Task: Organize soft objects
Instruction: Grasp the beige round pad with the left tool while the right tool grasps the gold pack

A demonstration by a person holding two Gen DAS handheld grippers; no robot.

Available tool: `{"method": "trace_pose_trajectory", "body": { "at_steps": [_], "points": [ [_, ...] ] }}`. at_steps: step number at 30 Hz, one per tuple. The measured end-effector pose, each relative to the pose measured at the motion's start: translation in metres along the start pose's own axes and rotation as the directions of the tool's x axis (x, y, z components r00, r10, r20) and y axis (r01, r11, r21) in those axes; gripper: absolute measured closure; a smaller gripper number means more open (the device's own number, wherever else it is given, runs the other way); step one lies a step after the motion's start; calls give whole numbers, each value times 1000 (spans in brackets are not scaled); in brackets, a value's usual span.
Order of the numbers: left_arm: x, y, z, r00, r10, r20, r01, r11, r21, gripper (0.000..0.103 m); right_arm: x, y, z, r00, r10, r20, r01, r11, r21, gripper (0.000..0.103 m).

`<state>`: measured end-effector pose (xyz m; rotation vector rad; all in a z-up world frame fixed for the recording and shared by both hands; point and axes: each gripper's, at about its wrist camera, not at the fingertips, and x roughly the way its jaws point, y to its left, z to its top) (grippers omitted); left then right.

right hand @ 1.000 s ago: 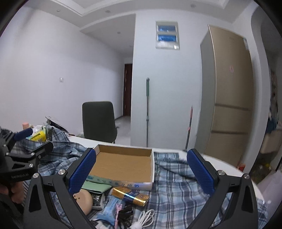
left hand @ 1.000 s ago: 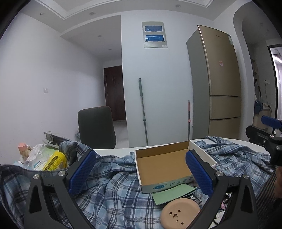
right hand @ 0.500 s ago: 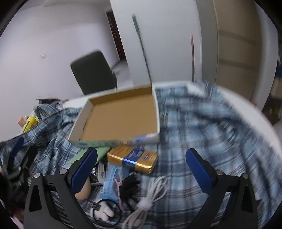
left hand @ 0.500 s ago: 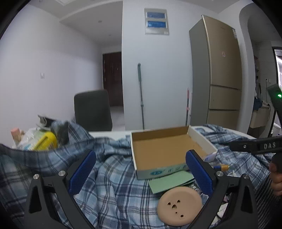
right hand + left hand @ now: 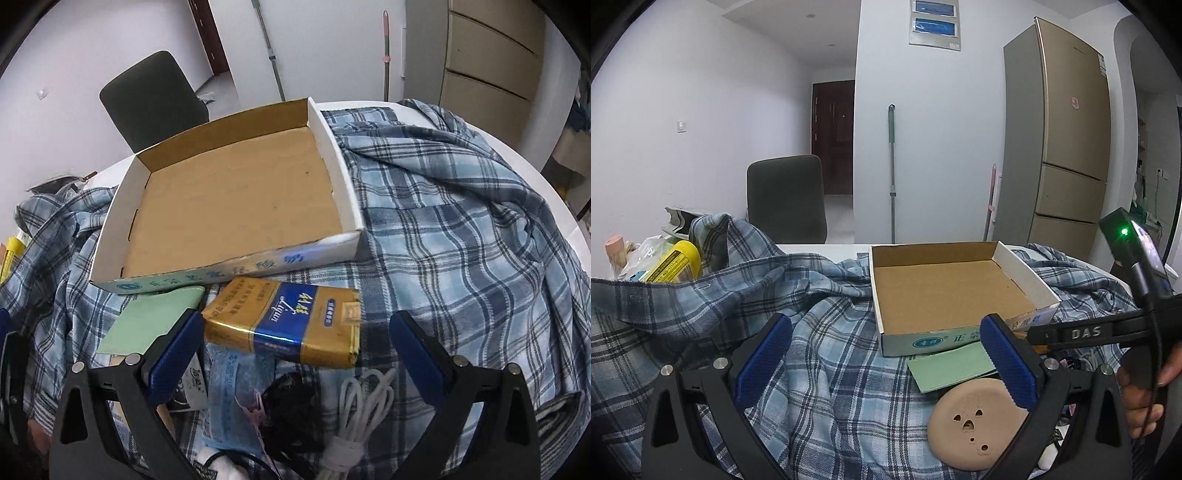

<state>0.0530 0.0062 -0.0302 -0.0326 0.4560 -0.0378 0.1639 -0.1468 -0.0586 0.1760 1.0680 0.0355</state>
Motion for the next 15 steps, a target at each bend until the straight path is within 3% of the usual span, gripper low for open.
{"method": "trace_pose_trajectory", "body": {
  "at_steps": [10, 15],
  "points": [
    [-1, -3, 1, 1000, -3, -6, 3, 1000, 10, 0, 7, 13, -2, 1000, -1, 6, 1, 1000, -24, 5],
    [-1, -3, 1, 1000, -4, -6, 4, 1000, 10, 0, 16, 14, 2, 1000, -4, -7, 4, 1000, -10, 16]
  ]
}}
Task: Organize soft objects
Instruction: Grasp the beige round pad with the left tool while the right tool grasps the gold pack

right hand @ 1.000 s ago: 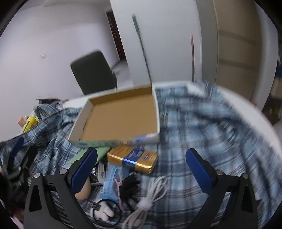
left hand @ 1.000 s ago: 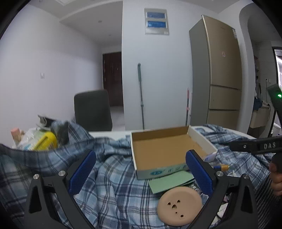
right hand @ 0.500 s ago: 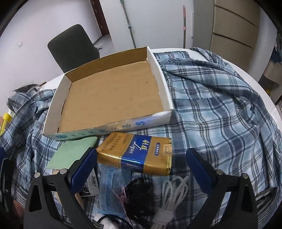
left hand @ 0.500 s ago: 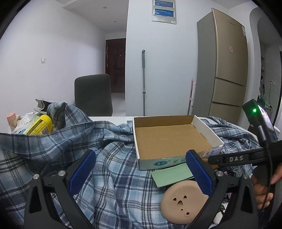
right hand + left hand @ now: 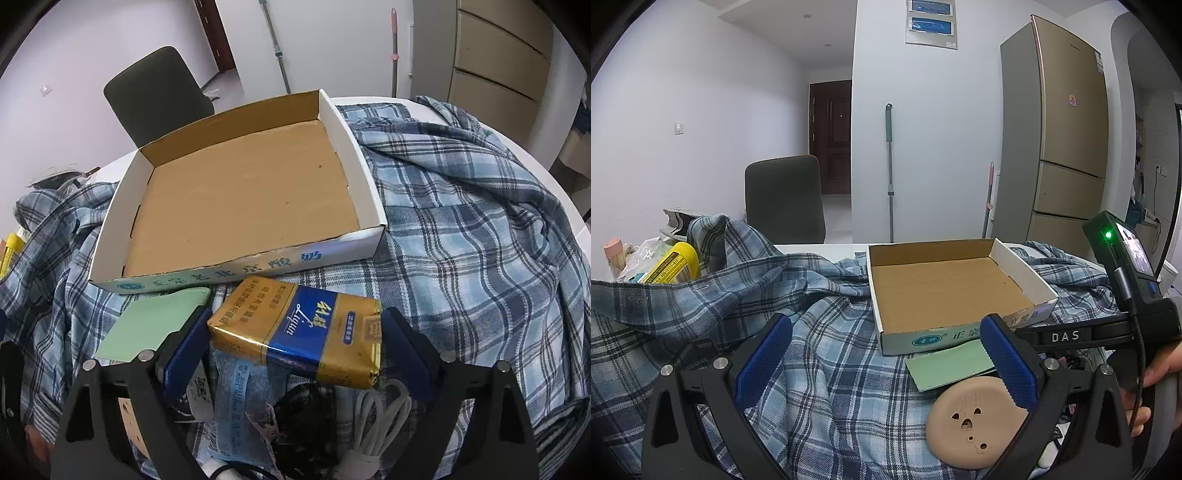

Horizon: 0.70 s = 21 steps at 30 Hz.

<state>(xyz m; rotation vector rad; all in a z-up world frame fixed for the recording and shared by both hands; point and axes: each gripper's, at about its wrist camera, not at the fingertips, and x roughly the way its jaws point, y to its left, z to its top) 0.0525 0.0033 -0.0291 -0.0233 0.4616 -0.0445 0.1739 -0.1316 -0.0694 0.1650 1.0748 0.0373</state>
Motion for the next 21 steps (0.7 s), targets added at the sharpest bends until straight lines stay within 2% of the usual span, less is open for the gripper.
{"method": "trace_pose_trajectory", "body": {
  "at_steps": [5, 7, 9, 11, 15, 17, 18, 21],
  "points": [
    [0, -3, -2, 1000, -21, -21, 21, 1000, 16, 0, -10, -4, -1, 1000, 26, 7, -26, 1000, -13, 18],
    [1, -5, -3, 994, -72, -84, 73, 997, 11, 0, -24, -8, -5, 999, 43, 27, -42, 999, -27, 18],
    [4, -7, -3, 975, -147, -165, 147, 989, -13, 0, -44, -12, -11, 995, 64, 72, -60, 996, -59, 18],
    [8, -13, -5, 956, -182, -230, 183, 983, -17, 0, -61, -15, -19, 988, 81, 130, -68, 993, -97, 18],
    [25, -24, -14, 888, -276, -367, 272, 960, -63, 0, -87, -20, -39, 959, 118, 258, -70, 979, -189, 18],
    [30, -27, -20, 867, -305, -393, 299, 951, -78, 0, -91, -21, -45, 944, 131, 302, -65, 973, -220, 18],
    [33, -28, -21, 858, -317, -404, 315, 946, -74, 0, -92, -22, -48, 936, 136, 324, -62, 972, -229, 18],
    [37, -37, -23, 849, -314, -425, 346, 938, -2, 0, -86, -27, -50, 926, 162, 342, -82, 969, -235, 18]
  ]
}}
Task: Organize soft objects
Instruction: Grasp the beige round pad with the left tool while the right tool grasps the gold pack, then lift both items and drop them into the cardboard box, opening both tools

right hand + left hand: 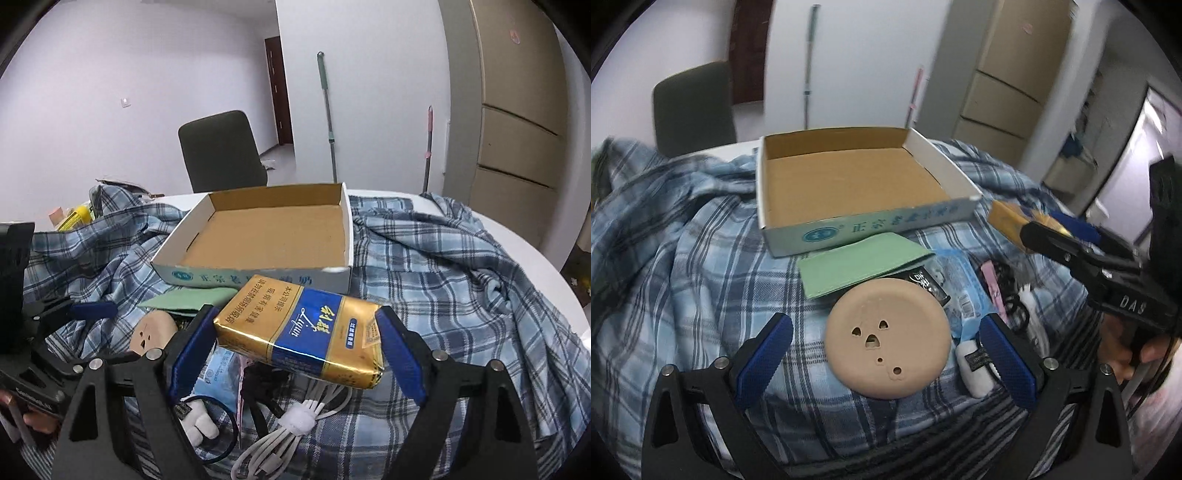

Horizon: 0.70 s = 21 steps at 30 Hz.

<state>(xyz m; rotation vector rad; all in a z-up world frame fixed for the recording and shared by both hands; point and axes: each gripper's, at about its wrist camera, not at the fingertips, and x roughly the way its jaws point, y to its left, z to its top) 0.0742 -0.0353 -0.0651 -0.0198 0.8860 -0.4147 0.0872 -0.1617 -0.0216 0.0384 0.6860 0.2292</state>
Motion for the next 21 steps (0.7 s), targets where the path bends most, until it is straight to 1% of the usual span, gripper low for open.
{"method": "trace_pose_trajectory", "body": {
  "at_steps": [2, 3, 4, 6, 9, 11, 15, 18, 20, 21],
  "points": [
    [3, -5, -1, 1000, -1, -13, 2, 998, 64, 1, 3, -1, -2, 1000, 9, -7, -9, 1000, 0, 18],
    [4, -6, -3, 1000, 14, -14, -13, 996, 89, 1, 5, -1, -2, 1000, 16, -13, -16, 1000, 1, 18],
    [6, -5, -3, 999, 17, -28, -14, 995, 95, 1, 5, -2, -3, 1000, 21, -14, -21, 1000, 3, 18],
    [15, 1, -1, 997, -27, -78, 33, 997, 70, 1, 5, -2, -4, 1000, 23, -10, -23, 1000, 2, 18],
    [23, 4, 3, 992, -56, -114, 63, 996, 57, 1, 6, 0, -6, 1000, 30, -11, -30, 1000, -8, 18],
    [29, 3, 5, 990, -55, -129, 64, 996, 63, 1, 6, 1, -7, 999, 32, -11, -33, 999, -14, 18],
    [37, -3, 4, 988, -23, -153, 37, 995, 88, 1, 6, 1, -7, 999, 32, -14, -32, 999, -16, 18],
    [40, -4, 1, 986, -16, -166, 32, 995, 97, 10, 7, 1, -7, 999, 28, -18, -28, 1000, -14, 18],
    [42, -2, 1, 985, -17, -170, 33, 995, 91, 12, 9, 1, -7, 999, 28, -24, -28, 999, -16, 18],
    [42, -2, 1, 986, -19, -167, 34, 996, 88, 17, 9, 1, -8, 999, 27, -26, -28, 999, -16, 18]
  ]
}}
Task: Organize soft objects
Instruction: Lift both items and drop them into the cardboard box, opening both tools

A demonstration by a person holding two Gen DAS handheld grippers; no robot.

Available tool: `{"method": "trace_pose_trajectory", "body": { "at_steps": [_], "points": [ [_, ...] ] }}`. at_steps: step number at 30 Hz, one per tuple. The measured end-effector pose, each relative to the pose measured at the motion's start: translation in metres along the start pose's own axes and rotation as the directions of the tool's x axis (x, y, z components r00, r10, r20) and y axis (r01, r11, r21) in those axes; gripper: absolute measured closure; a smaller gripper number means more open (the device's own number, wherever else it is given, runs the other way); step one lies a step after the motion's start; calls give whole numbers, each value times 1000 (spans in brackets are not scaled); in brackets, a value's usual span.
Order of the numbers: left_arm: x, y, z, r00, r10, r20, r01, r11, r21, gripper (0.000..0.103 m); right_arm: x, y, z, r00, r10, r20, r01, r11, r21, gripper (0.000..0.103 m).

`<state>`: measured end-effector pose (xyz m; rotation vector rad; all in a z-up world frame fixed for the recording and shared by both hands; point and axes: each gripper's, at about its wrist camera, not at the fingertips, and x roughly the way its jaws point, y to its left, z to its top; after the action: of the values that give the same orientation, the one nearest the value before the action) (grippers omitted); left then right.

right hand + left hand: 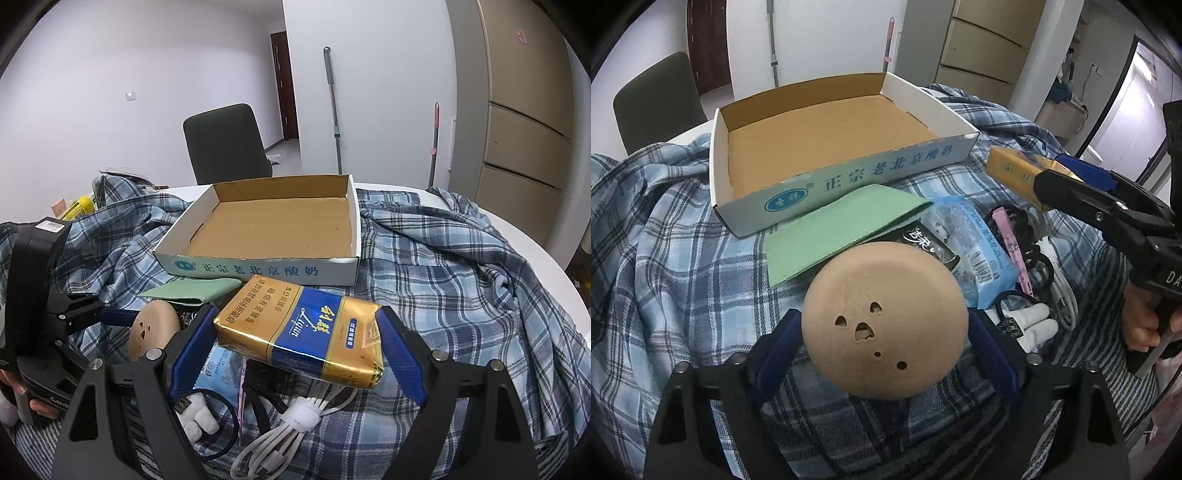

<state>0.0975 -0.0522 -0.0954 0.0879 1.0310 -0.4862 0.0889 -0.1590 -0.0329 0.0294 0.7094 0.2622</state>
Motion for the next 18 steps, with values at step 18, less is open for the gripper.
{"method": "trace_pose_trajectory", "body": {
  "at_steps": [18],
  "points": [
    [-104, -26, -10, 866, 105, 490, -147, 988, 49, 20, -39, 14, 11, 982, -4, 189, 15, 998, -58, 18]
  ]
}}
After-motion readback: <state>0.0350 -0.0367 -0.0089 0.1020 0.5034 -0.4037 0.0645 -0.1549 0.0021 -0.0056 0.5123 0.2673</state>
